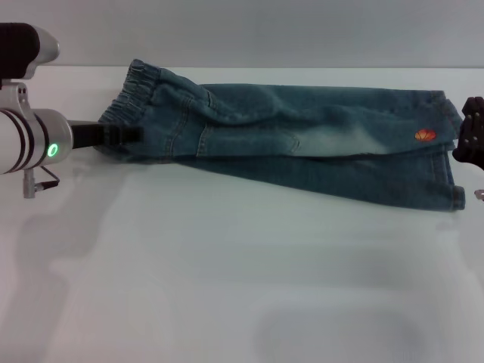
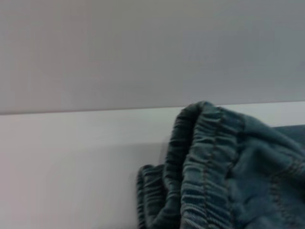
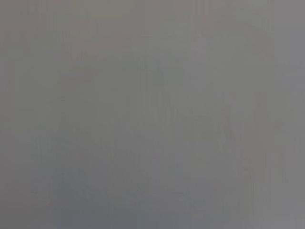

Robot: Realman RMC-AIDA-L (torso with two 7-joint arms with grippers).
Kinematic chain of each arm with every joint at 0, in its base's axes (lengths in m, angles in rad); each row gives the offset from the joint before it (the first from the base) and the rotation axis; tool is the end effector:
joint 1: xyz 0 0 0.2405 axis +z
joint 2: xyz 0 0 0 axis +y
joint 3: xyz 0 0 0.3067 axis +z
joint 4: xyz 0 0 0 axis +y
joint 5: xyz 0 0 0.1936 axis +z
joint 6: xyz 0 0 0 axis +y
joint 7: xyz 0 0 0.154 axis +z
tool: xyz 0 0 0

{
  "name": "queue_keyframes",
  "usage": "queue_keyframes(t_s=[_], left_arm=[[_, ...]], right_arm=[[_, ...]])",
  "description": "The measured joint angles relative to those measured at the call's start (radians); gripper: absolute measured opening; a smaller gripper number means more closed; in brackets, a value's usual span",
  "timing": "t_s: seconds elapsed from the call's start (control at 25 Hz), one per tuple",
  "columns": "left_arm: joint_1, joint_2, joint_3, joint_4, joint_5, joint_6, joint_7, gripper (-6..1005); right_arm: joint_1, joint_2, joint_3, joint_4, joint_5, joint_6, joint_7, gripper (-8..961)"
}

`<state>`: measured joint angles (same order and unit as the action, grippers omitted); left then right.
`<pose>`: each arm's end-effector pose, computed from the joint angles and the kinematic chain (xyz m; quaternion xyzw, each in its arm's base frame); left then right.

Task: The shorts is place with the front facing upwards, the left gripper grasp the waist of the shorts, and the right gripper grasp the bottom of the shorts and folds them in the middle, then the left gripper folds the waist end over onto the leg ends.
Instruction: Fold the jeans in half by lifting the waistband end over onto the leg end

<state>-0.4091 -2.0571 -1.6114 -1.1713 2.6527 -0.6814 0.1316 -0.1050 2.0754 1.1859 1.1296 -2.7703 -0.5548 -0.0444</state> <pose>-0.2943 0.4076 -0.0277 -0.7755 -0.4590 -0.0369 0.4320 0.3152 0.2814 -0.0249 -0.6980 0.2764 0.2795 0.5985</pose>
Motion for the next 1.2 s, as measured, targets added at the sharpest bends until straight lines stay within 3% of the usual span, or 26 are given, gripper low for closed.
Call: queue_keyframes(t_s=[1.2], left_arm=[[-0.028,-0.003,-0.009,0.08,-0.06,0.043,0.042,773]], right_arm=[[-0.013,-0.005,-0.002,0.033,-0.006,0.047,-0.003,0]])
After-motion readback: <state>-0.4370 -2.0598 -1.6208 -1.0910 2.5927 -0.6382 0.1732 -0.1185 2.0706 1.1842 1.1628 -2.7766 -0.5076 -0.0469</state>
